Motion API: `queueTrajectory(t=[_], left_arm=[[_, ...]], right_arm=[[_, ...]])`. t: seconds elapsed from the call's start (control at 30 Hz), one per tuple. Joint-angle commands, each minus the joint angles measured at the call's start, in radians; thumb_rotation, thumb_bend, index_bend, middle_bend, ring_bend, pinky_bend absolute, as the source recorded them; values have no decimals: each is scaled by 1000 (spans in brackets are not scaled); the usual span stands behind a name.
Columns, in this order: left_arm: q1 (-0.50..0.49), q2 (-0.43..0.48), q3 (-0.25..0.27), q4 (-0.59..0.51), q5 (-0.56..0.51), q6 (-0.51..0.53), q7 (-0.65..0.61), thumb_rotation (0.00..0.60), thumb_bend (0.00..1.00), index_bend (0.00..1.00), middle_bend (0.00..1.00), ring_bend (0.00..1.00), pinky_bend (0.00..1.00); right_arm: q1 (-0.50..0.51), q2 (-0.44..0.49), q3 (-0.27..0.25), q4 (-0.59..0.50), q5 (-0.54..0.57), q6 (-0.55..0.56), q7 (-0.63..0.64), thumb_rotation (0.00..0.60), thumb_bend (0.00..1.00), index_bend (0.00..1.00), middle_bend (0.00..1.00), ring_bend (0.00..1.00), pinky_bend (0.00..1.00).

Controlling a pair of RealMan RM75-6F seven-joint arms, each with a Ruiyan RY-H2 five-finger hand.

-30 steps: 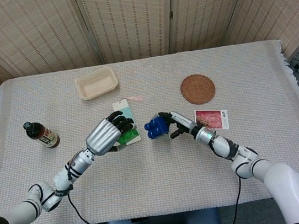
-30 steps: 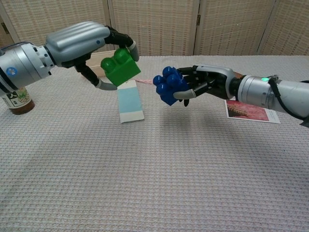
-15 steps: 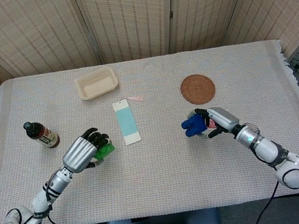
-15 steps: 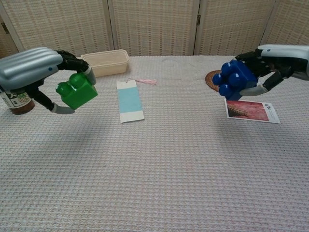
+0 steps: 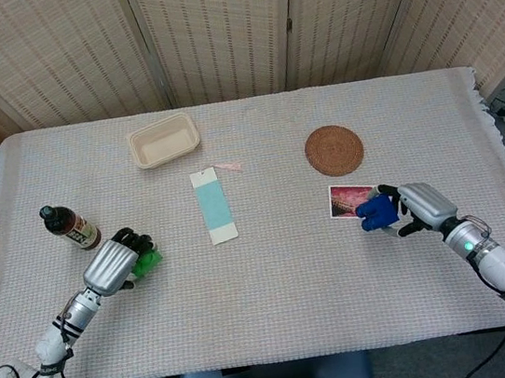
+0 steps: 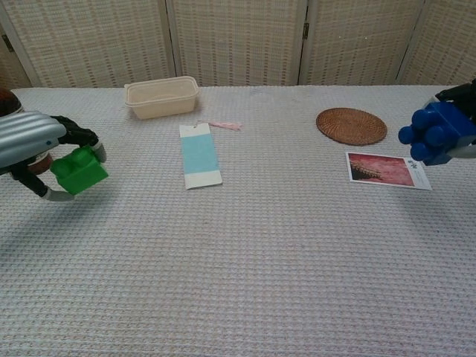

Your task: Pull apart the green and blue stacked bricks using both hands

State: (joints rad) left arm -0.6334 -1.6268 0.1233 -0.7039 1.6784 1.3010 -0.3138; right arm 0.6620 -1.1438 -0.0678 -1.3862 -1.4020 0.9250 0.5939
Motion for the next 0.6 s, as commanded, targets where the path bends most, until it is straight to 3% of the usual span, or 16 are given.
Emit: queueTrajectory(t=[0.03, 0.2, 0.5, 0.6], left_arm=[[32, -33, 7, 60, -14, -27, -24, 600, 241, 829, 820, 465, 274], [50, -74, 18, 127, -4, -32, -49, 600, 241, 829, 820, 465, 267], [56, -95, 9, 167, 0, -22, -82, 600, 241, 829, 820, 462, 266], [53, -90, 9, 159, 0, -33, -90, 600, 242, 814, 820, 451, 258]], right_arm=[[-18, -38, -6, 44, 15, -38, -20, 600, 374, 732, 606, 514, 514], [-26, -109, -5, 114, -9, -63, -34, 600, 374, 732, 606, 509, 514], [-26, -146, 12, 153, -26, -102, -16, 600, 374, 732, 570, 486, 514], [-27, -148, 12, 159, -44, -105, 9, 600, 373, 645, 480, 436, 507]])
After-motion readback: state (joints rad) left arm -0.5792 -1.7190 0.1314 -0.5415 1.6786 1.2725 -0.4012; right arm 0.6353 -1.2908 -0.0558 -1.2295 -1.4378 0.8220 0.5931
